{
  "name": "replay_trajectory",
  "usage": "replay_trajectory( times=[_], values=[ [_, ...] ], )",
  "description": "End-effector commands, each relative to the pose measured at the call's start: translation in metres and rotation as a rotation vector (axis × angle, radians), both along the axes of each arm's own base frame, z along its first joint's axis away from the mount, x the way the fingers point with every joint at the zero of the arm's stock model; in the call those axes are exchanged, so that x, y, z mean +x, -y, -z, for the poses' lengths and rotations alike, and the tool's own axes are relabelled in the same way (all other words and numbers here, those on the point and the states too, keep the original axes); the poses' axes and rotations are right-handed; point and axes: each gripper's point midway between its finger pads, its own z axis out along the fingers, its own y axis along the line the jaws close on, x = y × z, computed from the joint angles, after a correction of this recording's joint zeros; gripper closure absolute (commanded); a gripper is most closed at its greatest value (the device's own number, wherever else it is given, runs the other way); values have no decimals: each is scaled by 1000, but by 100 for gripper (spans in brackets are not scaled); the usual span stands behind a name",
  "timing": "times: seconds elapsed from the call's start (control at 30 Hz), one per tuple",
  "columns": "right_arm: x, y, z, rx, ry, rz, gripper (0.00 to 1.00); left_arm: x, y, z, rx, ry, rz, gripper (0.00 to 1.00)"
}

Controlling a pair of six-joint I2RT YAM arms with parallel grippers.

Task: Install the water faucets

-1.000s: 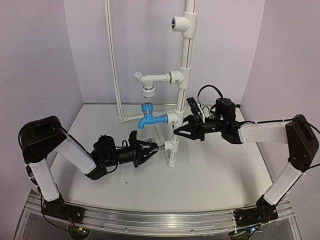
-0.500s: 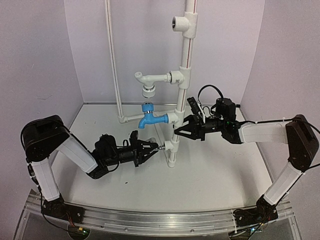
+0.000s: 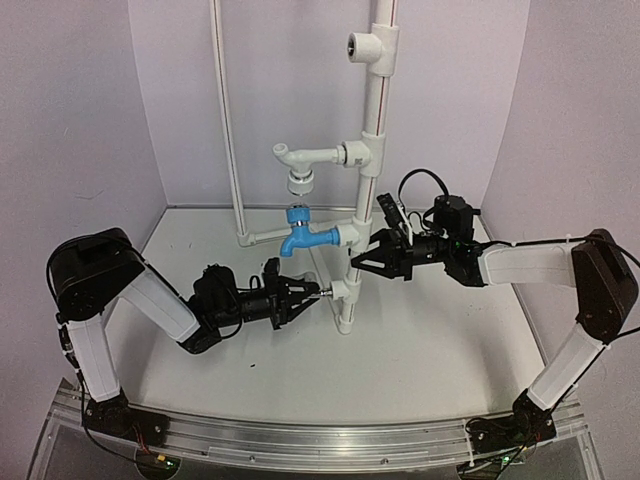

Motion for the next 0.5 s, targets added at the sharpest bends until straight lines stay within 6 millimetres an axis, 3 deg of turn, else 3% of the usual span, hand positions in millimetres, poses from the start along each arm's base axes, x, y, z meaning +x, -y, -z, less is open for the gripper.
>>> replay_trajectory(
  times=[0.0, 0.47],
  values=[
    [-14, -4, -14, -4, -132, -68, 100, -8, 4, -72, -215, 178, 39, 100],
    [-22, -2, -13, -6, -137, -99, 100, -4, 5, -69, -219, 146, 32, 100]
  ],
)
